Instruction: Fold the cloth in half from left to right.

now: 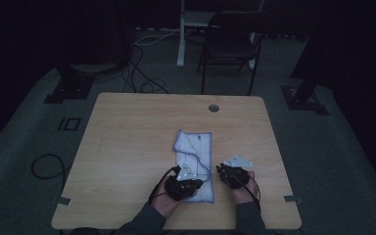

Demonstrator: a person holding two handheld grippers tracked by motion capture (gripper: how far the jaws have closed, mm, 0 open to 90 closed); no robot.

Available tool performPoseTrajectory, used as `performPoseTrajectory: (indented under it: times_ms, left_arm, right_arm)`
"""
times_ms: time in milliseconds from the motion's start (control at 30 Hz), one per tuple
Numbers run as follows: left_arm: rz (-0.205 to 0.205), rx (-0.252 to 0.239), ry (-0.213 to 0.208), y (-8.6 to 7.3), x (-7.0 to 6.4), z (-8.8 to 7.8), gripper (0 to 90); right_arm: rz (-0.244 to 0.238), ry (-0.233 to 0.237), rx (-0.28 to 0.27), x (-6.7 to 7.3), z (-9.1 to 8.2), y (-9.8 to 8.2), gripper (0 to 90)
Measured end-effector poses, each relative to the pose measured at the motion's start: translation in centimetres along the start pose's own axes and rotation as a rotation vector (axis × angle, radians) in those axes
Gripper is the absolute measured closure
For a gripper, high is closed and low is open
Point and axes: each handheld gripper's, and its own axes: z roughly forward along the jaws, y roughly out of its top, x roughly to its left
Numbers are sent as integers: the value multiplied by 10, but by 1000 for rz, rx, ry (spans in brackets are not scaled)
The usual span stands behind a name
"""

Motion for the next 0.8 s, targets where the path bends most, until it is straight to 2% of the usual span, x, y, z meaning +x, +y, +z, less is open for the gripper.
performPoseTrajectory:
  times_ms: [167, 300, 367, 500, 800]
  left_arm:
    - [31, 8, -46, 6, -13, 6, 868]
    - [27, -30, -87, 10, -16, 3, 798]
    - [32, -44, -82, 10, -15, 0, 768]
    - [23, -43, -53, 10, -9, -4, 764]
    - [-7, -35, -2, 4, 7, -9, 760]
  right_arm:
    - [2, -3, 1, 0, 0, 0, 775]
    - [4, -4, 0, -1, 0, 0, 774]
    - [6, -4, 0, -2, 0, 0, 774]
    - [6, 3, -7, -1, -1, 1, 773]
    - [-37, 32, -45, 7, -3, 9, 765]
